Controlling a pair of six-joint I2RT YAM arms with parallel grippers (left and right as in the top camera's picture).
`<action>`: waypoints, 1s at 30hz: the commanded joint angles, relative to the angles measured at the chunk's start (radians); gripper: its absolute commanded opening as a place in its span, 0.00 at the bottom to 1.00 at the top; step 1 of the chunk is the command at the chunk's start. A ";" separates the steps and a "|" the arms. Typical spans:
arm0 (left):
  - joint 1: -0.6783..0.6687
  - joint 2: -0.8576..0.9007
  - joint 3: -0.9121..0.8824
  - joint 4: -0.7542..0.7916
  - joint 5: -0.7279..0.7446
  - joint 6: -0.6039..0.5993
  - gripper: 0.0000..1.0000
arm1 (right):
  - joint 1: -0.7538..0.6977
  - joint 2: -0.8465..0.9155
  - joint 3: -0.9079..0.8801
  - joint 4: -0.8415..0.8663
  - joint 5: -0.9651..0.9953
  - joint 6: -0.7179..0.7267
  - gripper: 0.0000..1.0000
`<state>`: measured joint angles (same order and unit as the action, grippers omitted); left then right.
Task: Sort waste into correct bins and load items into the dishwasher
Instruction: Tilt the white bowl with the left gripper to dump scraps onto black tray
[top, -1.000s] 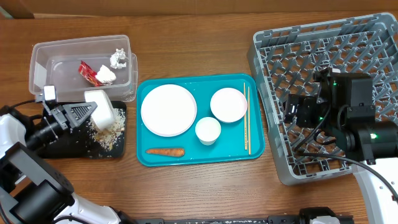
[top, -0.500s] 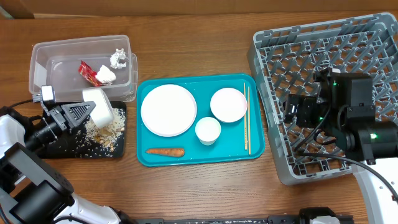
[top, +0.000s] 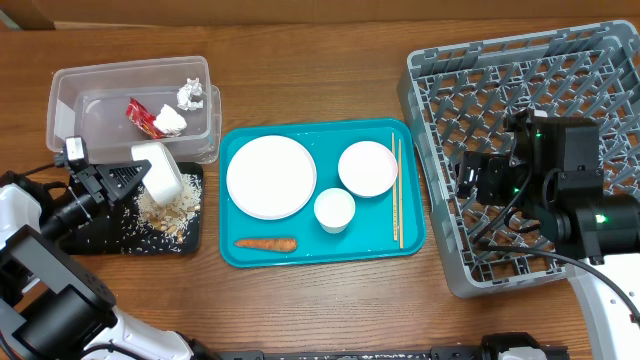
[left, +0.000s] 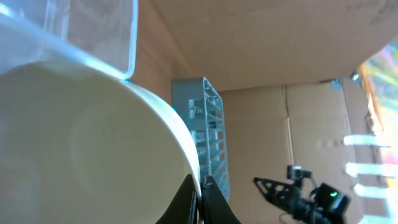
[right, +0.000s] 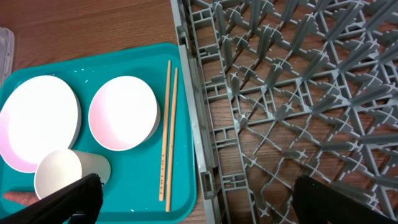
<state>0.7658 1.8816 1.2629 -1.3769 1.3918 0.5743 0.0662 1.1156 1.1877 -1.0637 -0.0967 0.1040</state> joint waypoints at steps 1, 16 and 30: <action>0.002 0.005 0.000 -0.050 0.023 0.050 0.04 | 0.000 -0.006 0.024 -0.001 0.006 0.000 1.00; 0.007 0.009 0.000 -0.039 0.021 0.041 0.04 | 0.000 -0.006 0.024 -0.001 0.006 0.000 1.00; 0.006 0.007 0.001 -0.041 0.007 0.025 0.04 | 0.000 -0.006 0.024 0.003 0.006 0.000 1.00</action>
<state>0.7666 1.8824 1.2617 -1.3933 1.3777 0.6048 0.0662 1.1156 1.1877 -1.0660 -0.0967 0.1043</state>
